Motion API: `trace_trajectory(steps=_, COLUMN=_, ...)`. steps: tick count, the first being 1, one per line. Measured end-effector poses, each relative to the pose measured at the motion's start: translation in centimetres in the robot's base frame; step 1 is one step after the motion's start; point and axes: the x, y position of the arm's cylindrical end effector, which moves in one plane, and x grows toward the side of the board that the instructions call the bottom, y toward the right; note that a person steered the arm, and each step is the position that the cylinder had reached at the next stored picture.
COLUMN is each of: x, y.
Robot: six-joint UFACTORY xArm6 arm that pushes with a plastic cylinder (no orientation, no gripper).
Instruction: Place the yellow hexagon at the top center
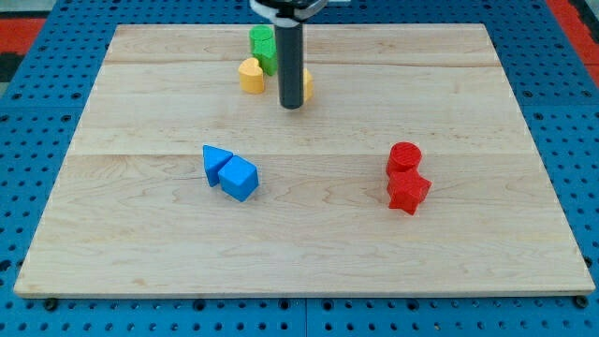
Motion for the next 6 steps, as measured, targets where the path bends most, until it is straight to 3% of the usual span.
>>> trace_trajectory(steps=3, x=-10.3, y=2.1)
trace_trajectory(steps=6, x=-12.5, y=-2.2)
